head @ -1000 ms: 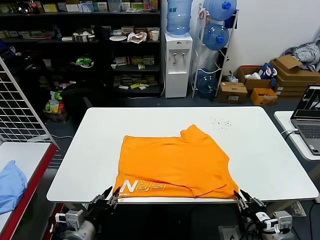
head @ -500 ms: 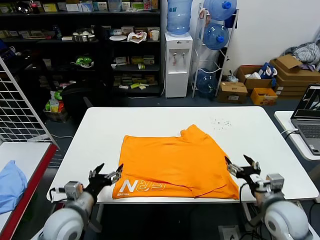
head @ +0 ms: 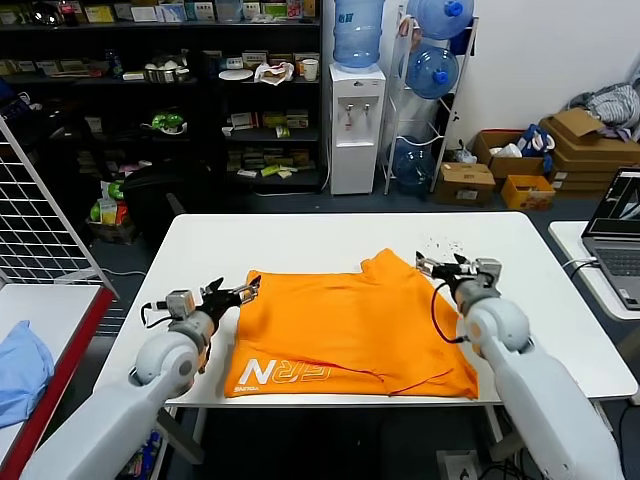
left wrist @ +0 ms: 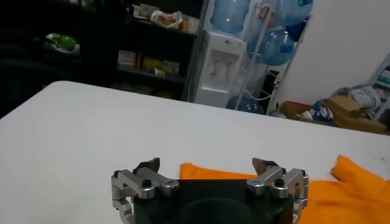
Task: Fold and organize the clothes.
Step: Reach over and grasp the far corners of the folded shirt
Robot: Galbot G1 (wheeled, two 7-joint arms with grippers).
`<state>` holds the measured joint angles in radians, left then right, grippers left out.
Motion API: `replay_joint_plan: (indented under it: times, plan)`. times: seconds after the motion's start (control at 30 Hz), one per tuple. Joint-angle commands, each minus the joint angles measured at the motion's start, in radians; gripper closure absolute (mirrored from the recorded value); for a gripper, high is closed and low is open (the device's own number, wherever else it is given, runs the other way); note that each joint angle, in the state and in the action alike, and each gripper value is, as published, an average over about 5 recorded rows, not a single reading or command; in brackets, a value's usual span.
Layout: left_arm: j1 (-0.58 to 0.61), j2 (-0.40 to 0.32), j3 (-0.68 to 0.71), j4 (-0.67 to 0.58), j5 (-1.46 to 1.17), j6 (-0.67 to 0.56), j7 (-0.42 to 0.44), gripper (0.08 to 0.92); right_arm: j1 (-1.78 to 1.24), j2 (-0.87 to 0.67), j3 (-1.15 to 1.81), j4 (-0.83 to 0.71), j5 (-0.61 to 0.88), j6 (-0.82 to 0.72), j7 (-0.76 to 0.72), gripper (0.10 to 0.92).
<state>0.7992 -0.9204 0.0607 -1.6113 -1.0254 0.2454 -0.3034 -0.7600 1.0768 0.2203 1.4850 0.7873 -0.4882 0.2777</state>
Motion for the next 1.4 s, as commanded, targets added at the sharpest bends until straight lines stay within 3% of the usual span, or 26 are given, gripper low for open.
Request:
replay_joint_plan:
  times: [0.03, 0.33, 1.03, 1.17, 1.4]
  plan:
    - [-0.213, -0.104, 0.137, 0.284, -0.018, 0.029, 0.032, 0.079, 0.211, 0.109, -0.117, -0.275, 0.004, -0.054, -0.015, 0.104]
    - [-0.205, -0.106, 0.174, 0.289, -0.023, 0.057, 0.022, 0.079, 0.210, 0.124, -0.105, -0.303, 0.063, -0.095, -0.020, 0.104]
    - [-0.224, -0.136, 0.188, 0.353, 0.048, 0.036, 0.020, 0.081, 0.212, 0.141, -0.128, -0.333, 0.011, -0.109, -0.031, 0.104]
    - [-0.224, -0.135, 0.189, 0.363, 0.059, 0.027, 0.022, 0.151, 0.209, 0.139, -0.129, -0.330, 0.012, -0.108, -0.031, 0.147]
    - [-0.212, -0.128, 0.191, 0.344, 0.056, 0.027, 0.021, 0.358, 0.202, 0.138, -0.131, -0.318, 0.015, -0.107, -0.031, 0.347]
